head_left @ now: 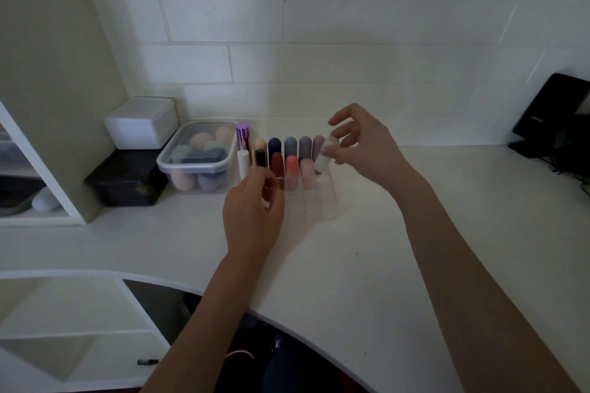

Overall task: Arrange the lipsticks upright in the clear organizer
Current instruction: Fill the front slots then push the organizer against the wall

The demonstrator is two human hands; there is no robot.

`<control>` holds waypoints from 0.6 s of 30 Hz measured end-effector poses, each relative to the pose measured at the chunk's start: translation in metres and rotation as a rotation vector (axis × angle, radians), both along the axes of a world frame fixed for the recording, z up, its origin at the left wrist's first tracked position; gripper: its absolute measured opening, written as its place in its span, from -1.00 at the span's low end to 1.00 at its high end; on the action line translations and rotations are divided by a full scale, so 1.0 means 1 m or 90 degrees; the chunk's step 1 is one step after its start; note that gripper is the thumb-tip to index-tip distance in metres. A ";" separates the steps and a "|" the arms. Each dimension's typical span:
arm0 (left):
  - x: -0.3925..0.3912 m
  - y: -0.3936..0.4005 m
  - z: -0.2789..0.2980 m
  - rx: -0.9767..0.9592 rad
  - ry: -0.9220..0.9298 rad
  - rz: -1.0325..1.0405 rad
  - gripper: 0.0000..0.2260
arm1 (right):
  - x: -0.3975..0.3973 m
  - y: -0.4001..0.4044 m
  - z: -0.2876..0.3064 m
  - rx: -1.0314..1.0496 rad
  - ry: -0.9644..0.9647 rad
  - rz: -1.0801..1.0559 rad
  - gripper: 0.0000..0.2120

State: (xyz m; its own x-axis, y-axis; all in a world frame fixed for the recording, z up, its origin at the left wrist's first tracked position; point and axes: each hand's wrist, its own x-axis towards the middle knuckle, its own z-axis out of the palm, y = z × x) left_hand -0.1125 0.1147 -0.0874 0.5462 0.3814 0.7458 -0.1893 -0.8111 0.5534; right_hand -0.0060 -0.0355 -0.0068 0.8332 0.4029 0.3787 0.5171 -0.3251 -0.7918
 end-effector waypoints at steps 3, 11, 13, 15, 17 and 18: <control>0.000 0.001 -0.001 -0.003 -0.002 0.000 -0.92 | 0.000 0.004 -0.007 -0.028 -0.097 -0.024 -0.81; 0.000 0.002 -0.001 -0.015 0.002 0.014 -0.95 | 0.011 0.007 -0.024 -0.164 -0.098 -0.020 -0.82; 0.000 0.002 -0.001 -0.020 0.020 0.022 -0.95 | 0.011 0.004 -0.023 -0.162 -0.058 -0.017 -0.81; 0.000 0.002 -0.001 -0.009 0.036 0.021 -0.96 | 0.009 0.001 -0.017 -0.176 -0.036 -0.023 -0.85; -0.001 0.001 0.000 0.017 0.045 0.007 -0.97 | 0.007 -0.002 -0.013 -0.198 0.010 -0.045 -0.81; -0.001 0.001 0.000 0.030 0.048 -0.001 -0.97 | 0.005 -0.004 -0.012 -0.227 0.061 -0.049 -0.77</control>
State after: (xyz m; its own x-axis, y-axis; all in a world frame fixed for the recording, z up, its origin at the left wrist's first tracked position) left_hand -0.1137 0.1157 -0.0870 0.6022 0.3455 0.7198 -0.1498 -0.8366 0.5269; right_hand -0.0005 -0.0393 -0.0185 0.8909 0.4307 0.1440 0.4093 -0.6240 -0.6657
